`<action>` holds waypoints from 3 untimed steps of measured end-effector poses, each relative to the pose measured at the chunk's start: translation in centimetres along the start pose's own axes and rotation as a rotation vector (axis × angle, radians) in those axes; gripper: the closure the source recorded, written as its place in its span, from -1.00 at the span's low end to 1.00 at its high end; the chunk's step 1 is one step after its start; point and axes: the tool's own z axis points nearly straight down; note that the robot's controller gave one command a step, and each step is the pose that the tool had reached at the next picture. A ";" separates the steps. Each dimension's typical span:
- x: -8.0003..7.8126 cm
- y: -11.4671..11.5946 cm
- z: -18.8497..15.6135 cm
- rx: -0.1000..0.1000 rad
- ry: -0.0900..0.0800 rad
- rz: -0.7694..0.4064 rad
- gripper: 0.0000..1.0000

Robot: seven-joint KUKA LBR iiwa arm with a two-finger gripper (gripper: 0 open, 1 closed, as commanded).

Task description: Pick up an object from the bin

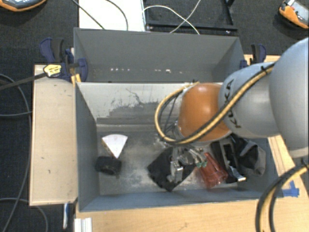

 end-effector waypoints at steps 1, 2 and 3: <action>-1.8 0.7 0.3 0.003 -0.010 -0.396 -1.00; -0.1 0.0 -0.1 -0.001 -0.002 0.001 1.00; -0.1 0.0 -0.1 -0.001 -0.002 0.001 1.00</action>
Offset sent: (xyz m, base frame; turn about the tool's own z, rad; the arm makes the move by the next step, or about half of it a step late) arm 0.0000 0.0000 0.0000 0.0000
